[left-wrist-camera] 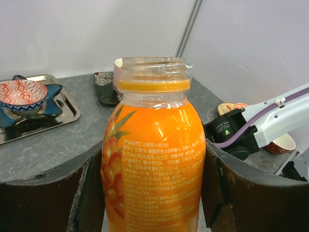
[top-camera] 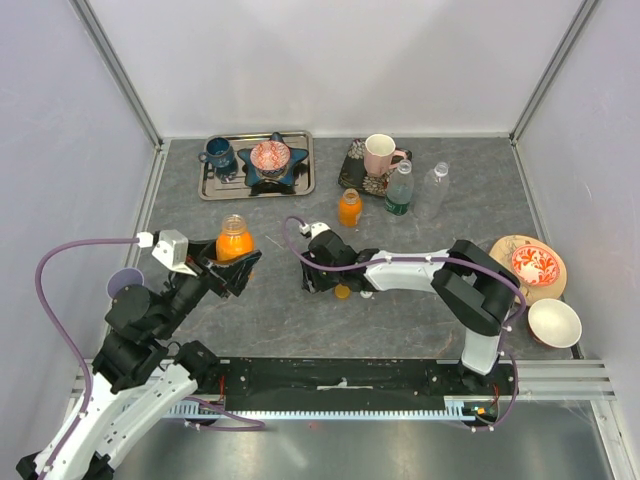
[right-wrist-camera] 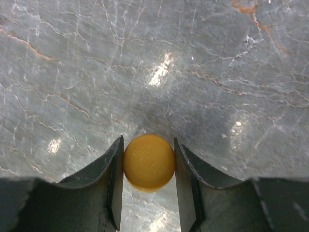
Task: Unscrew the bottle caps
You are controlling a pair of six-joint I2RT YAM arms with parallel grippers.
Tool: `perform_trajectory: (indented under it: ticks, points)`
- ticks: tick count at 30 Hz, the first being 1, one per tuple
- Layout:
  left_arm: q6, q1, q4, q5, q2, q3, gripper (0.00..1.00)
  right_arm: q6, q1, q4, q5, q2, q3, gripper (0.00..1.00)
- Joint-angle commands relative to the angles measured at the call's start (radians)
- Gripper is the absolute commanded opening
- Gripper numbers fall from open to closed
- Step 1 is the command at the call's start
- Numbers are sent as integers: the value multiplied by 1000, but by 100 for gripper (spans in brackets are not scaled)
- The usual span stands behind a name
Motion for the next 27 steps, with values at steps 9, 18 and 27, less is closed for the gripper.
perform_trajectory:
  ticks: [9,18,27]
  points:
    - [50,2,-8,-10,1,-11,40,36,20,0,21,24,19,67]
    - [49,2,-8,2,6,-11,41,42,20,-24,136,-147,30,76]
    - [55,2,40,90,75,6,42,-25,14,-388,388,-462,374,82]
